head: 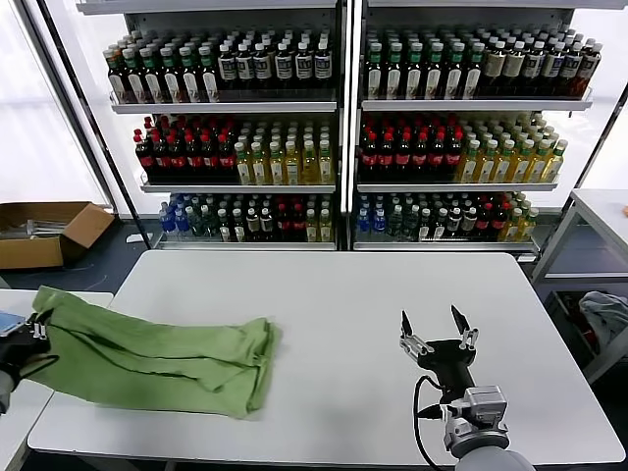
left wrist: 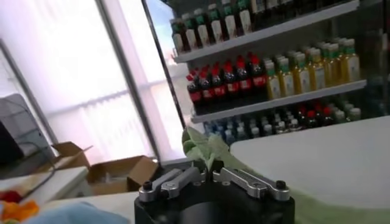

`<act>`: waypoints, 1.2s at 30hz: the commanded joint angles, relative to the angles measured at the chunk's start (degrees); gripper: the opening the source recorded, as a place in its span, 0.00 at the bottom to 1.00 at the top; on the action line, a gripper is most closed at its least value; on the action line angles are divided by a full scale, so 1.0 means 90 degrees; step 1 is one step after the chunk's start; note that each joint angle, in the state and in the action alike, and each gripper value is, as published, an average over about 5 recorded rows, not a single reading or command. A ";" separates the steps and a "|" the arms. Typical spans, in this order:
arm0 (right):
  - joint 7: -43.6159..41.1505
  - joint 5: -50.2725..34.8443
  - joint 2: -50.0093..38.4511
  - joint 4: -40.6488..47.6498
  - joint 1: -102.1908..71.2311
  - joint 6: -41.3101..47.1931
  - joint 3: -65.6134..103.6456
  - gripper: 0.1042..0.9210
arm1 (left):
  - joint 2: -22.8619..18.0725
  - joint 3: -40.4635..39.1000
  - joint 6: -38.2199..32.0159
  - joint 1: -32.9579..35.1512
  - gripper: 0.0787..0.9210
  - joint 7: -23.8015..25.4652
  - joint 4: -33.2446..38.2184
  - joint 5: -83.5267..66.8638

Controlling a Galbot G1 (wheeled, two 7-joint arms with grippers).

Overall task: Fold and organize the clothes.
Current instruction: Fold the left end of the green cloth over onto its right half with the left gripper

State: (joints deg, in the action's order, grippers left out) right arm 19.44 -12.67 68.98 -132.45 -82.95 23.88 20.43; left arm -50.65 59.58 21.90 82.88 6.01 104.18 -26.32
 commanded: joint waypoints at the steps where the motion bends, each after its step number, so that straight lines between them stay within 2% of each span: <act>1: 0.0007 0.0013 0.0021 0.0052 0.0003 -0.0001 0.0046 0.88 | -0.0243 -0.0349 0.0107 0.0001 0.03 -0.0086 0.0657 0.0046; 8: -0.0005 0.0182 0.0186 0.0079 -0.0264 -0.0041 0.0163 0.88 | -0.1656 -0.1903 0.0272 -0.0304 0.03 -0.0317 0.1538 0.0464; 14: -0.0006 0.0388 0.0349 0.0075 -0.0497 -0.0085 0.0180 0.88 | -0.2231 -0.2944 0.0289 -0.0488 0.03 -0.0295 0.1700 0.0952; 21: -0.0015 0.0526 0.0499 0.0054 -0.0784 -0.0211 0.0282 0.88 | -0.2417 -0.3570 0.0246 -0.0669 0.03 -0.0143 0.1271 0.1432; 30: -0.0011 0.0661 0.0621 0.0063 -0.1011 -0.0311 0.0303 0.88 | -0.2399 -0.3793 0.0185 -0.0594 0.03 0.0028 0.0913 0.1632; 36: -0.0003 0.0809 0.0673 0.0060 -0.1030 -0.0302 0.0212 0.88 | -0.2577 -0.3977 0.0105 -0.0494 0.03 0.0326 0.0746 0.2009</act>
State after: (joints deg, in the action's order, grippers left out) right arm 19.37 -6.63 74.56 -131.90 -91.12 21.37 22.58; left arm -70.88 28.69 23.36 78.03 6.19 112.91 -13.09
